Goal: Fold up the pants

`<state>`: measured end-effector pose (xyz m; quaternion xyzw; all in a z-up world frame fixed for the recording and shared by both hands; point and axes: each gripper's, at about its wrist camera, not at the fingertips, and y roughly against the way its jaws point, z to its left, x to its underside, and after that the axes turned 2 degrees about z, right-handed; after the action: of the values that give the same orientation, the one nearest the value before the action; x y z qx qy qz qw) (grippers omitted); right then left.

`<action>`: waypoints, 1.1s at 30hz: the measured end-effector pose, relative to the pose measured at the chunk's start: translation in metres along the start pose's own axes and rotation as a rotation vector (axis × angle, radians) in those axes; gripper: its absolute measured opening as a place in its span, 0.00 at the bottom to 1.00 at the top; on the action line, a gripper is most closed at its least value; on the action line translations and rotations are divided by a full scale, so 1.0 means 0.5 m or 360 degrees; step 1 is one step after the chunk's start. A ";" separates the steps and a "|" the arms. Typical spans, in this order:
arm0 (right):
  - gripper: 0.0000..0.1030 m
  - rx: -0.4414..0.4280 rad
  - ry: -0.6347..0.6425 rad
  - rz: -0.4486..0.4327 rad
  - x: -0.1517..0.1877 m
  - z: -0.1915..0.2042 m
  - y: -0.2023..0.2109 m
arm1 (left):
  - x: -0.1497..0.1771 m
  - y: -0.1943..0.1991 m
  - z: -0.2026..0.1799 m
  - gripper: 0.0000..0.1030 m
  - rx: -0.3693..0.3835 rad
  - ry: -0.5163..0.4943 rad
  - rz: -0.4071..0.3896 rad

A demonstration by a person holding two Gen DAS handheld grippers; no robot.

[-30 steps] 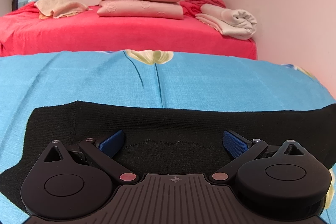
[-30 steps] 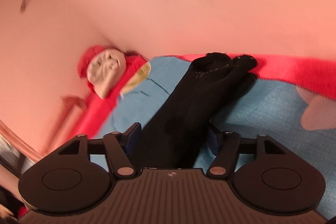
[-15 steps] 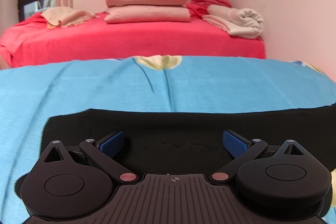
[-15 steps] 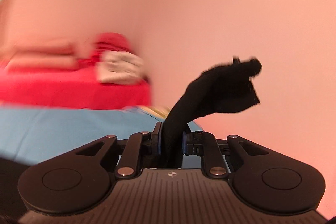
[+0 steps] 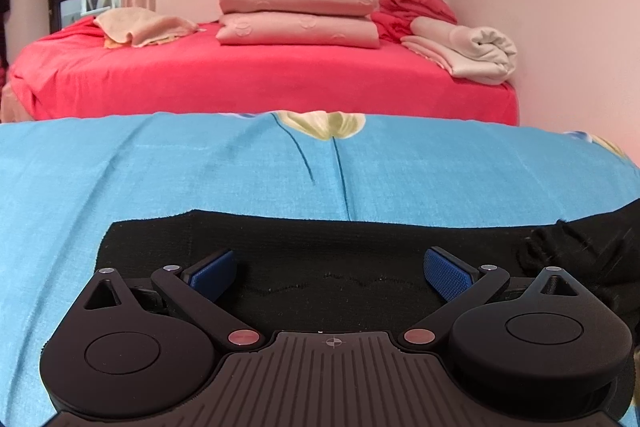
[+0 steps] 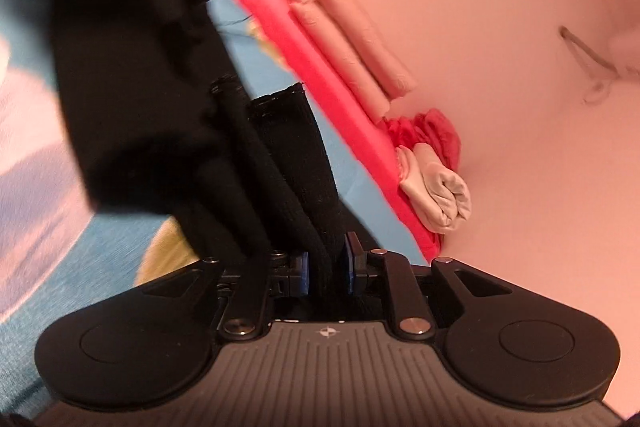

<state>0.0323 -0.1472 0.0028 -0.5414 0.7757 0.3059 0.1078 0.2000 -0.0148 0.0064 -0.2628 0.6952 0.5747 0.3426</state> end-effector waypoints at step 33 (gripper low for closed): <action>0.75 0.0157 -0.0011 -0.0024 0.070 -0.022 0.031 | -0.007 -0.053 -0.253 1.00 -0.0097 -0.0288 0.0102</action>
<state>0.0063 -0.1774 -0.0003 -0.5401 0.7854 0.2682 0.1394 0.2004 -0.1443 0.0061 -0.1977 0.6518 0.6276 0.3772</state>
